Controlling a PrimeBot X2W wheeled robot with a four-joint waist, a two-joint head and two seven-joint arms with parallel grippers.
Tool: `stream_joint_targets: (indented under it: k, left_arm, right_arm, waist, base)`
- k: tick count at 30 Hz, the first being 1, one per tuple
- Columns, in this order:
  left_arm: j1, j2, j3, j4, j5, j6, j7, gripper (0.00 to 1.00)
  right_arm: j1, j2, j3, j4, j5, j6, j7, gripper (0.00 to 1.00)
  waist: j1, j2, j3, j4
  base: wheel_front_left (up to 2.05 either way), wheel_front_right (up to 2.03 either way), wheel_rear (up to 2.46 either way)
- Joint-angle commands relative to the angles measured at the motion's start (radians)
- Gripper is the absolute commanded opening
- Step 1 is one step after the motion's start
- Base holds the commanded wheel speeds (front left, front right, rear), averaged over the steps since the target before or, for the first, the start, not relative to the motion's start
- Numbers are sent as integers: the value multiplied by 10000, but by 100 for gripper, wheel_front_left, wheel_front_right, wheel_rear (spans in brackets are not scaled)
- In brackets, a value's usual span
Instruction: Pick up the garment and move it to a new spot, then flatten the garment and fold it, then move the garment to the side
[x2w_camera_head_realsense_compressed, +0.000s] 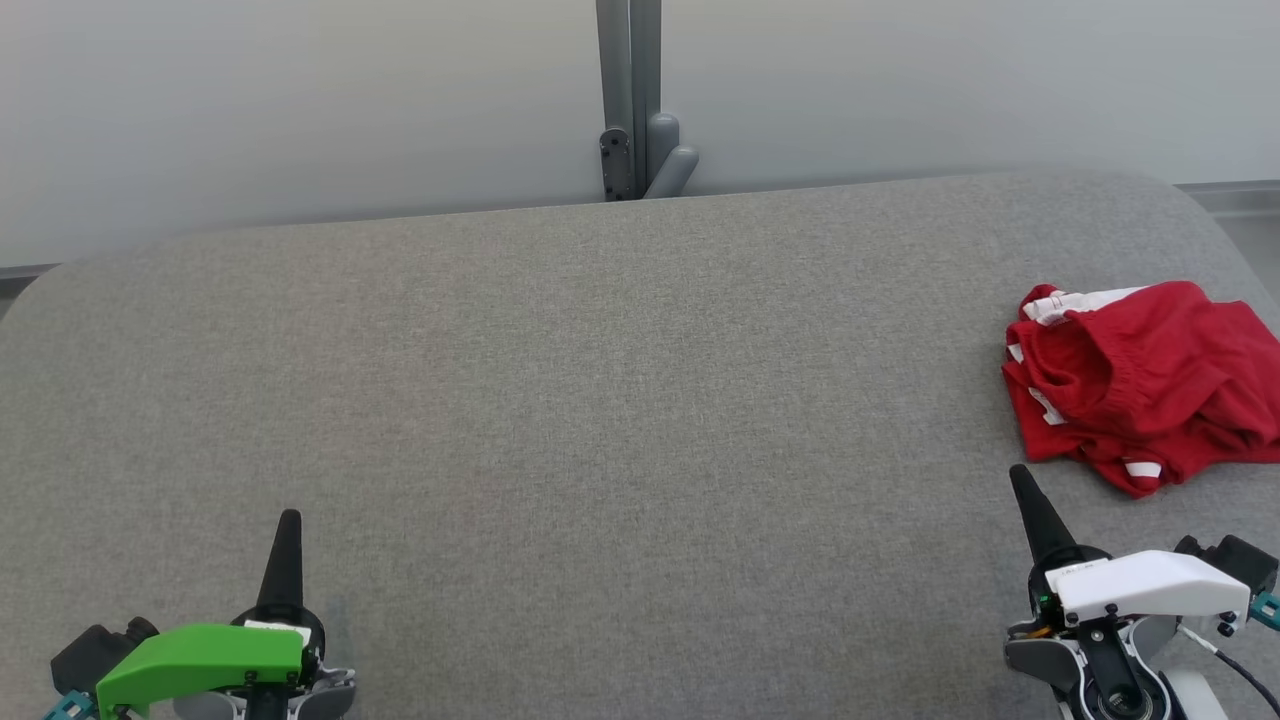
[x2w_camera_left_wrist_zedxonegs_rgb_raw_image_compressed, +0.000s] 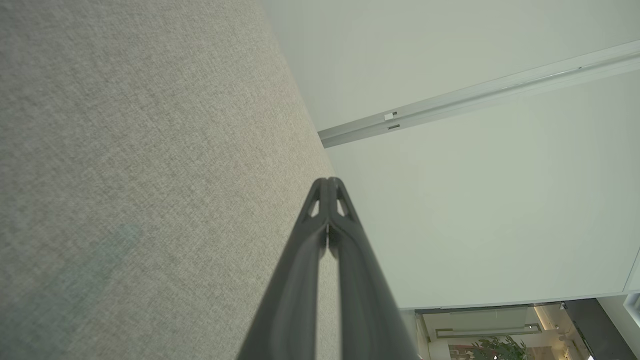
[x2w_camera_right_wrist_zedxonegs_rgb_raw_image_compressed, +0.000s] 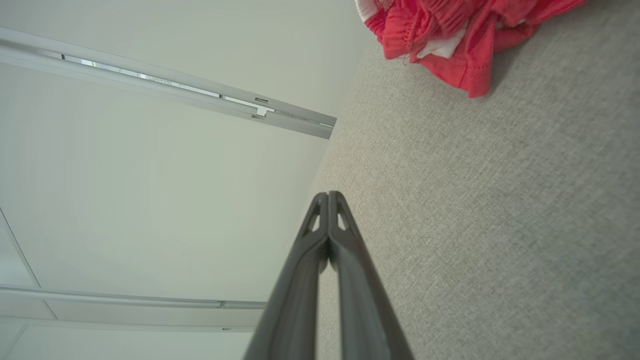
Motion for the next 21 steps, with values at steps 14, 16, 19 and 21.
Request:
stream_joint_targets:
  k: [14,16,19,21]
  left_arm:
    - [-324,71,198,-284,-1383,-163,370,0]
    - [-337,71,212,-308,-1493,-170,395,0]
    - [-359,72,233,-340,-1732,-195,467,0]
    - [-378,74,248,-367,-1900,-211,497,0]
  right_arm:
    - [-183,-69,-262,-260,1467,3,402,0]
    - [-193,-69,-290,-275,1629,3,447,0]
    - [-203,-69,-333,-305,1885,3,523,0]
    - [-210,-69,-360,-321,2031,3,553,0]
  waist:
    - [0,45,-16,48]
    - [0,46,-18,55]
    - [0,48,-21,64]
    - [0,49,-24,71]
  base:
    - [0,0,0]
    - [0,0,0]
    - [0,0,0]
    - [0,0,0]
